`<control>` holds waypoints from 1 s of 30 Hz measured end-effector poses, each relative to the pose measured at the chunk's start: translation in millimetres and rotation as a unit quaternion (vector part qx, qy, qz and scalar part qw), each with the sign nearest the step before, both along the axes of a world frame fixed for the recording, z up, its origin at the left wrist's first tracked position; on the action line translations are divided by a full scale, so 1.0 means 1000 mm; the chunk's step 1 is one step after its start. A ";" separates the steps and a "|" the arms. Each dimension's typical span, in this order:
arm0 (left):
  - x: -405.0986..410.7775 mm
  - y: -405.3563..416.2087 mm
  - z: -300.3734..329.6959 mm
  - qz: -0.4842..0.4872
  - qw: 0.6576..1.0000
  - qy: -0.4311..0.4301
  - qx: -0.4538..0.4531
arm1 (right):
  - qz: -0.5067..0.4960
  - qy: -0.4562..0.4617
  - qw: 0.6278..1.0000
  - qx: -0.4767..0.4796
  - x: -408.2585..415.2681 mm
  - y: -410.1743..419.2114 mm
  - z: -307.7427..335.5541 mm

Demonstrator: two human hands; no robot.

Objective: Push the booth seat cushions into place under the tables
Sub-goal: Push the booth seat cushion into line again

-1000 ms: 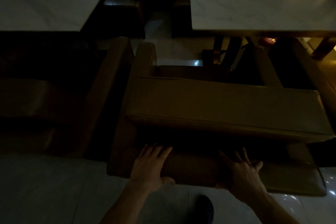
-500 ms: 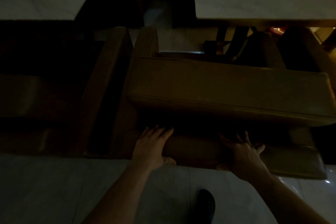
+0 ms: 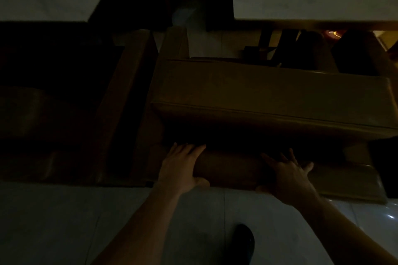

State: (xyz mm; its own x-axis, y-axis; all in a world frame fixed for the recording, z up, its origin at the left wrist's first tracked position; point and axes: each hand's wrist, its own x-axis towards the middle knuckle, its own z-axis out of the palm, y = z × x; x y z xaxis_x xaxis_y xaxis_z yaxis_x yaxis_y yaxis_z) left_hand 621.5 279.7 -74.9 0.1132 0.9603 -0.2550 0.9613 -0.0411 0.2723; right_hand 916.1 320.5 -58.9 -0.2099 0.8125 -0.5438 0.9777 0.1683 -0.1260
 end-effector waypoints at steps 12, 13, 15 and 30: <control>0.005 -0.023 -0.001 0.001 1.000 0.001 -0.027 | 0.002 -0.019 1.000 -0.013 0.003 -0.021 0.004; 0.005 -0.022 -0.001 -0.002 1.000 0.001 -0.029 | 0.003 -0.019 1.000 -0.013 0.002 -0.021 0.004; 0.004 -0.022 -0.001 -0.005 0.999 -0.001 -0.035 | 0.004 -0.021 1.000 -0.013 0.002 -0.022 0.004; 0.004 -0.017 -0.002 0.000 0.999 0.002 -0.046 | -0.002 -0.021 1.000 -0.022 0.000 -0.017 0.004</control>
State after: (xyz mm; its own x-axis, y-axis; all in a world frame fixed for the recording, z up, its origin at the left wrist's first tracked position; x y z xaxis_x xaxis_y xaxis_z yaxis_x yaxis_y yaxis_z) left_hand 625.7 262.5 -77.1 0.1128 0.9330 -0.3417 0.9622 -0.0169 0.2717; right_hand 916.3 303.9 -55.1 -0.1828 0.7886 -0.5872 0.9829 0.1588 -0.0928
